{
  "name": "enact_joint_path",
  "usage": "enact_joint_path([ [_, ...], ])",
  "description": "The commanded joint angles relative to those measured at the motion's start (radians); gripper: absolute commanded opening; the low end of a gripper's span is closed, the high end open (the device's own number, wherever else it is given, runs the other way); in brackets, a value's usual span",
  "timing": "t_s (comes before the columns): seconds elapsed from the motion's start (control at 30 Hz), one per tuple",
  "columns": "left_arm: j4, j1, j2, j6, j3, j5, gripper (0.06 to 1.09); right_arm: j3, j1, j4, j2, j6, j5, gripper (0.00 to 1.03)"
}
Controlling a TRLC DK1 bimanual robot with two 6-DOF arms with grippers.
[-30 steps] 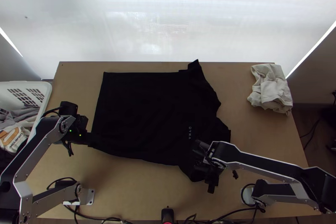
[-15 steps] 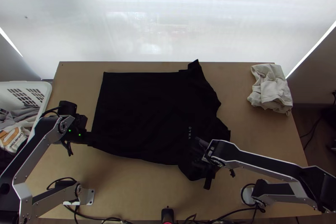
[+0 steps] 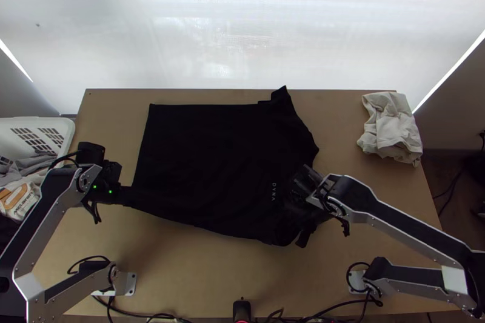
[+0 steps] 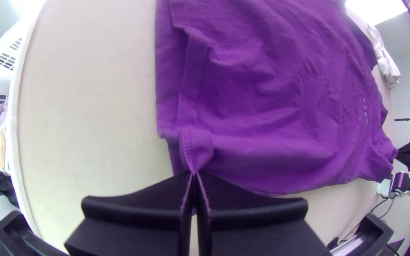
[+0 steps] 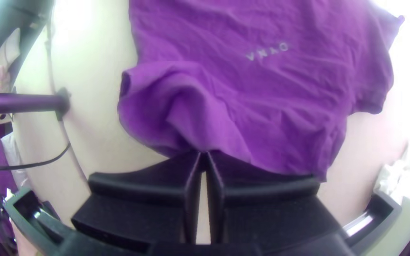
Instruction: Fold the t-shirt
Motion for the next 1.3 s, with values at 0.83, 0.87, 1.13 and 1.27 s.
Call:
enact_joint_path([
  [0.83,-0.063,0.098,-0.088,0.033,0.162,0.122,0.09,0.296,-0.341,-0.083,-0.052,-0.064,0.002,0.03],
  [0.87,-0.058,0.098,-0.076,0.032,0.165,0.122,0.09,0.300,-0.342,-0.071,-0.042,-0.062,0.002,0.03],
  [1.13,-0.035,0.111,0.055,0.030,0.184,0.122,0.09,0.359,-0.382,0.000,0.079,-0.070,0.002,0.03],
  [1.27,-0.009,0.129,0.096,0.043,0.191,0.121,0.09,0.408,-0.400,0.007,0.152,-0.081,0.002,0.03],
])
